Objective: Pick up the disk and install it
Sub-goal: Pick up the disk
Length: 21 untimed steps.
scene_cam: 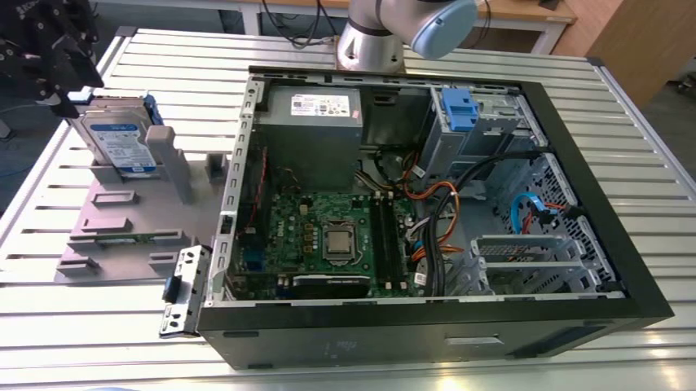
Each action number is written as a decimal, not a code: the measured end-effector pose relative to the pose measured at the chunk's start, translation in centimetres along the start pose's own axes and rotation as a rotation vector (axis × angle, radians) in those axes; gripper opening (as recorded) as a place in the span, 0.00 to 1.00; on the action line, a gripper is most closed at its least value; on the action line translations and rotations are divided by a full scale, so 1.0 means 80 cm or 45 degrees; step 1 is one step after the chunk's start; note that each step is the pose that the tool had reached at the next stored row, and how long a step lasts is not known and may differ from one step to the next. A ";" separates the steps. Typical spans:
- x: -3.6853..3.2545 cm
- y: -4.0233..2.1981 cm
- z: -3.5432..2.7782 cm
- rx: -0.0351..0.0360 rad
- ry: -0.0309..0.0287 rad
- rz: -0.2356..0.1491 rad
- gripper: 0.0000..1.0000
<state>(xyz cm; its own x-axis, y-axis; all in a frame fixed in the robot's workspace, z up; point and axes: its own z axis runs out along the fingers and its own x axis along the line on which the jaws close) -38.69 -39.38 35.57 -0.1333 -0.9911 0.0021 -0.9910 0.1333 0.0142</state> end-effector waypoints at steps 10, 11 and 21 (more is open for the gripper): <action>-0.0027 0.0003 0.0036 0.0000 0.0000 0.000 0.60; -0.0029 0.0004 0.0063 0.0001 -0.0001 0.000 0.60; -0.0128 0.0018 0.0087 0.0000 0.0000 0.004 0.60</action>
<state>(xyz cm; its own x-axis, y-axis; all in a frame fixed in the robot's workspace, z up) -38.71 -38.34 34.87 -0.1361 -0.9907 0.0021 -0.9906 0.1361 0.0142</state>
